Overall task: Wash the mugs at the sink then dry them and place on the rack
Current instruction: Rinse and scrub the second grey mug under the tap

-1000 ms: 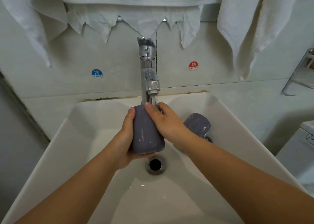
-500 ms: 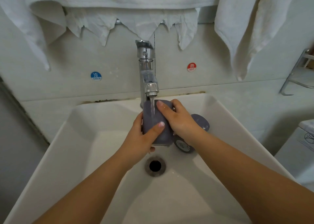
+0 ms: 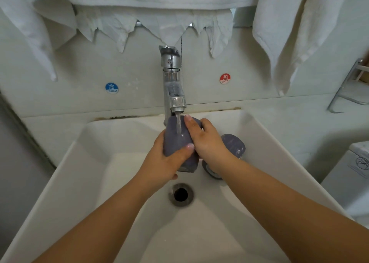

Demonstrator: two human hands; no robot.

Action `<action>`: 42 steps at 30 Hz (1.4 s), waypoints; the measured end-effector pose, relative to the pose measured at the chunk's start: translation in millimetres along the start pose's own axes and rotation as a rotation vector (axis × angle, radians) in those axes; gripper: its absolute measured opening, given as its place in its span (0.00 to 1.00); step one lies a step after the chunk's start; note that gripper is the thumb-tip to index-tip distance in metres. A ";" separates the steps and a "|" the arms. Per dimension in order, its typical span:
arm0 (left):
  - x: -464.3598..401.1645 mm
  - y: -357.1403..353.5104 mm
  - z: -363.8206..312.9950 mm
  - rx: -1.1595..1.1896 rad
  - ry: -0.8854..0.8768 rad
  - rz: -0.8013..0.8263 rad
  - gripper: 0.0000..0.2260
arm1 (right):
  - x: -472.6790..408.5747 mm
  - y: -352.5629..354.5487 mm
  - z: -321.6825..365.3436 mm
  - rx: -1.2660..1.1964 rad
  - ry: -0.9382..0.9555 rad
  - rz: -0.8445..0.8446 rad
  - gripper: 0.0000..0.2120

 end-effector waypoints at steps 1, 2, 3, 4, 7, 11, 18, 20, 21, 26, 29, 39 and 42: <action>-0.4 1.0 -0.8 0.011 0.004 -0.041 0.23 | 0.1 -0.8 0.1 -0.010 -0.001 0.002 0.17; -0.6 2.2 -1.3 0.029 0.015 -0.087 0.21 | -0.1 -2.2 -0.1 -0.020 -0.007 0.008 0.16; -0.6 3.5 -0.9 0.050 0.029 -0.129 0.19 | 0.2 -3.2 0.3 -0.026 -0.011 0.013 0.17; -0.3 4.2 0.2 0.060 0.043 -0.158 0.18 | 0.3 -4.1 0.5 -0.026 -0.013 0.018 0.17; -1.1 5.2 2.3 0.008 0.072 -0.154 0.14 | 2.0 -4.6 1.4 -0.003 0.015 0.024 0.16; -3.7 11.9 2.0 0.098 0.195 -0.162 0.20 | 11.1 -11.2 8.9 0.179 0.183 0.078 0.13; -1.6 18.5 8.4 0.307 0.331 -0.178 0.24 | 16.8 -24.0 6.9 0.097 0.222 0.260 0.26; -2.5 16.1 9.6 0.294 0.329 -0.170 0.24 | 14.2 -20.1 9.5 0.081 0.205 0.190 0.14; -2.0 15.2 9.6 0.302 0.337 -0.170 0.24 | 14.0 -18.8 11.5 0.087 0.200 0.180 0.11; -1.3 19.7 10.2 0.348 0.370 -0.158 0.23 | 17.0 -19.5 7.8 0.005 0.203 0.409 0.23; -1.7 17.8 12.4 0.343 0.362 -0.135 0.22 | 17.0 -18.1 5.8 0.037 0.228 0.383 0.20; -3.9 22.6 17.6 0.369 0.407 -0.146 0.25 | 14.9 -15.3 2.5 0.025 0.163 0.495 0.26; -4.4 19.3 18.7 0.358 0.385 -0.120 0.24 | 12.8 -13.5 8.2 0.008 0.194 0.372 0.06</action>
Point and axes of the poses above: each hand's wrist, its own x-axis away from the middle knuckle, its own y-axis out of the back of the hand, z = x × y, the point moved 5 cm from there along -x, towards the middle knuckle, and after that the axes turned 9 degrees about x, right-handed, at the moved point
